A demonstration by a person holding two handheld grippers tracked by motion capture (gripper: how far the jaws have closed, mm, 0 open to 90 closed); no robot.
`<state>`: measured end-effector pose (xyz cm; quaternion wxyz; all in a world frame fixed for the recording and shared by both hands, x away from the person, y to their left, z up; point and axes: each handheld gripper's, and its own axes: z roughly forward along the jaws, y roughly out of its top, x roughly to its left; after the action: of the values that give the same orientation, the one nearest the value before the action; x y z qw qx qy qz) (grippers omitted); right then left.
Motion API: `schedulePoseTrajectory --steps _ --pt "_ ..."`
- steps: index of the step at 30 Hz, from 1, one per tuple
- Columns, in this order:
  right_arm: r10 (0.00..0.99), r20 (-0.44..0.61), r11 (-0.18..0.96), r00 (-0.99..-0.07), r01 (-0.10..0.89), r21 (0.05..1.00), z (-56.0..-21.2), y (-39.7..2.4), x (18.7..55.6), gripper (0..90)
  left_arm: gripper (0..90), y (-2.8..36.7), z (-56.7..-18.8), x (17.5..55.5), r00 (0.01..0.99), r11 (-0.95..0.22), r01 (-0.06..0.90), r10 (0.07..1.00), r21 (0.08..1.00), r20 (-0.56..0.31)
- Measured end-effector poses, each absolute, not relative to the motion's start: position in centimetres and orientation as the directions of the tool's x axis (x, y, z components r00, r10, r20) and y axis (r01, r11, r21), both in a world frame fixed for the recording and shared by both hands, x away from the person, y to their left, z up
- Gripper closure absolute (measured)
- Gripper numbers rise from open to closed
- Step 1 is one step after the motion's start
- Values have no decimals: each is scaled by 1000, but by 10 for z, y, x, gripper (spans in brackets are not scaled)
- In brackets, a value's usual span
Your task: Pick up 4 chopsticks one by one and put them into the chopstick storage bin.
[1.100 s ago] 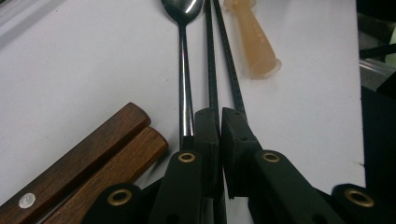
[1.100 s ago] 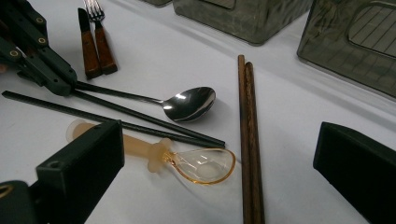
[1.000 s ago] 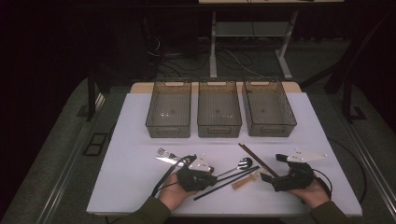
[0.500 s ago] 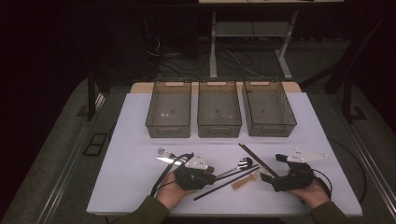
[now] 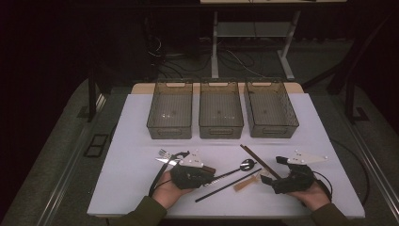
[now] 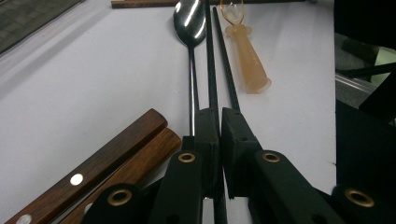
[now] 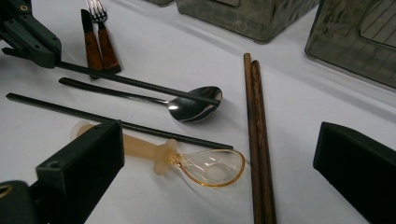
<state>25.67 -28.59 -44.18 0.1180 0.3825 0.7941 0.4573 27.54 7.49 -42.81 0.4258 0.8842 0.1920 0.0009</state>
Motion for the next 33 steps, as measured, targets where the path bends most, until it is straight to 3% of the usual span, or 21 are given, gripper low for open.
schedulePoseTrajectory --steps 33 --pt "734 127 317 -667 502 804 -444 -285 255 15 852 115 -415 287 891 -515 383 425 767 -159"
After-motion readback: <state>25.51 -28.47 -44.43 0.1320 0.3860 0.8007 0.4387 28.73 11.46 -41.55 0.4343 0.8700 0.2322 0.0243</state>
